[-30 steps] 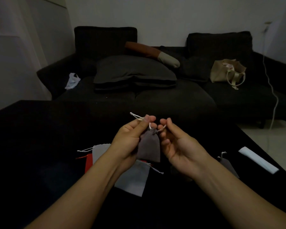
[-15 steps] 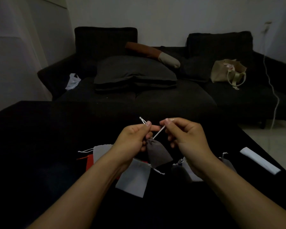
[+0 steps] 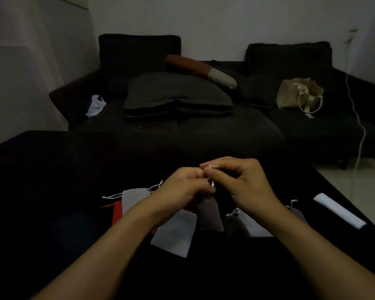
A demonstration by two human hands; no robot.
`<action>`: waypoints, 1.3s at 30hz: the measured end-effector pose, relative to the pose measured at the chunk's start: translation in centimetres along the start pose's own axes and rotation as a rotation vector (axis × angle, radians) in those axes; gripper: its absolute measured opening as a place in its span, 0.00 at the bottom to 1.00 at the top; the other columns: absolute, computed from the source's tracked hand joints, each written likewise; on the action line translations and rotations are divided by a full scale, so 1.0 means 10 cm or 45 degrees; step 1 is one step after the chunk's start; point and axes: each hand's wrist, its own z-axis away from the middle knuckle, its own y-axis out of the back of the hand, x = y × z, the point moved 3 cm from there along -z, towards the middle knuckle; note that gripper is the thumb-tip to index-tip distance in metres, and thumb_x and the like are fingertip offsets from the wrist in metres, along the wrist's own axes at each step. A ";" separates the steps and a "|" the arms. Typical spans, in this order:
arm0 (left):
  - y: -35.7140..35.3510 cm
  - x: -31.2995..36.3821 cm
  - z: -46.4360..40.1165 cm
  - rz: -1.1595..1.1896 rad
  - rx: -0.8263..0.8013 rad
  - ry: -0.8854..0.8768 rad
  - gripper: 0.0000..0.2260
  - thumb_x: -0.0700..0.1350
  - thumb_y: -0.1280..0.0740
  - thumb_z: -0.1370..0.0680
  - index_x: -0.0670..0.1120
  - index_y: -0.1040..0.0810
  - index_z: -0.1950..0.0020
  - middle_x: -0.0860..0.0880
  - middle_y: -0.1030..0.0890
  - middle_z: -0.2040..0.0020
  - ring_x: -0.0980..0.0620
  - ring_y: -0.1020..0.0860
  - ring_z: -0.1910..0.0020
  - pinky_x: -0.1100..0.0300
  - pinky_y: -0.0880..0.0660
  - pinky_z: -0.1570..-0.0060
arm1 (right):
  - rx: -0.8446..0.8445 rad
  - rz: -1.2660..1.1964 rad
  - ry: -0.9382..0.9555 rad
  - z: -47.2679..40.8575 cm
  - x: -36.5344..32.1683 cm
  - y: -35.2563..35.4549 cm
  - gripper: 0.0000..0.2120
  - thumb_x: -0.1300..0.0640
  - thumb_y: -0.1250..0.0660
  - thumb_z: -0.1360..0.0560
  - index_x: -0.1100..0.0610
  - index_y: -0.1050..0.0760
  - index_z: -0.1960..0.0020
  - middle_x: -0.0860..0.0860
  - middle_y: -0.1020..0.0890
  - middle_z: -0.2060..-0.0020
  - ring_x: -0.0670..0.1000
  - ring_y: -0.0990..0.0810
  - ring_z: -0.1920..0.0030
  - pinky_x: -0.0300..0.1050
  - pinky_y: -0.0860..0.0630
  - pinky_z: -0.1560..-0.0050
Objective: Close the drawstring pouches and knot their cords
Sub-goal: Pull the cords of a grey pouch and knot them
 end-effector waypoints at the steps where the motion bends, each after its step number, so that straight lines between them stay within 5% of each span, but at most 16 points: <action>1: -0.01 -0.02 0.00 -0.015 -0.025 -0.016 0.07 0.36 0.35 0.21 0.37 0.20 0.46 0.42 0.18 0.57 0.50 0.19 0.58 0.61 0.23 0.60 | 0.022 -0.010 -0.024 0.00 0.01 0.01 0.06 0.66 0.28 0.27 0.60 0.15 0.52 0.52 0.14 0.58 0.48 0.15 0.55 0.37 0.21 0.55; 5: -0.01 -0.05 0.00 -0.082 0.013 -0.069 0.11 0.43 0.38 0.18 0.42 0.17 0.47 0.38 0.16 0.50 0.45 0.17 0.52 0.55 0.22 0.52 | 0.115 -0.119 -0.170 -0.01 0.05 0.04 0.05 0.63 0.27 0.28 0.65 0.15 0.55 0.56 0.14 0.63 0.48 0.16 0.62 0.39 0.21 0.59; 10: 0.02 -0.02 -0.01 -0.113 0.151 -0.063 0.17 0.47 0.41 0.17 0.46 0.16 0.58 0.43 0.24 0.64 0.46 0.29 0.65 0.60 0.33 0.66 | -0.034 -0.122 -0.270 0.00 0.03 0.09 0.07 0.65 0.31 0.25 0.64 0.16 0.50 0.59 0.14 0.57 0.51 0.14 0.56 0.41 0.18 0.53; 15: 0.04 -0.03 0.00 -0.219 0.184 -0.032 0.21 0.48 0.41 0.17 0.50 0.19 0.67 0.48 0.25 0.67 0.53 0.28 0.67 0.61 0.30 0.65 | -0.081 0.271 -0.169 0.00 -0.03 0.14 0.04 0.63 0.29 0.26 0.59 0.16 0.53 0.51 0.14 0.60 0.47 0.15 0.58 0.40 0.18 0.54; 19: 0.07 -0.05 0.01 -0.153 0.264 -0.042 0.14 0.48 0.36 0.19 0.42 0.18 0.59 0.42 0.18 0.61 0.47 0.19 0.61 0.58 0.22 0.60 | -0.013 0.306 -0.182 0.01 -0.03 0.13 0.05 0.60 0.32 0.23 0.59 0.18 0.54 0.53 0.15 0.60 0.48 0.16 0.58 0.41 0.19 0.54; 23: 0.14 -0.08 -0.01 0.005 0.373 -0.004 0.09 0.47 0.34 0.20 0.48 0.14 0.54 0.47 0.14 0.56 0.49 0.16 0.54 0.56 0.20 0.51 | -0.117 -0.045 -0.403 0.05 -0.02 0.08 0.08 0.61 0.33 0.23 0.64 0.18 0.50 0.54 0.14 0.54 0.48 0.15 0.51 0.35 0.21 0.52; 27: 0.15 -0.09 -0.02 0.139 0.373 0.003 0.06 0.44 0.31 0.22 0.48 0.14 0.52 0.48 0.13 0.53 0.51 0.16 0.50 0.57 0.21 0.47 | -0.125 -0.082 -0.447 0.09 -0.01 0.01 0.04 0.63 0.28 0.27 0.64 0.17 0.54 0.55 0.13 0.56 0.49 0.14 0.51 0.41 0.19 0.48; 39: 0.26 0.03 0.02 -0.087 0.289 -0.211 0.05 0.36 0.26 0.28 0.43 0.15 0.53 0.46 0.13 0.58 0.55 0.16 0.60 0.66 0.23 0.63 | -0.018 0.012 -0.384 0.10 -0.07 -0.02 0.09 0.67 0.23 0.34 0.68 0.18 0.55 0.60 0.14 0.60 0.54 0.14 0.57 0.44 0.17 0.53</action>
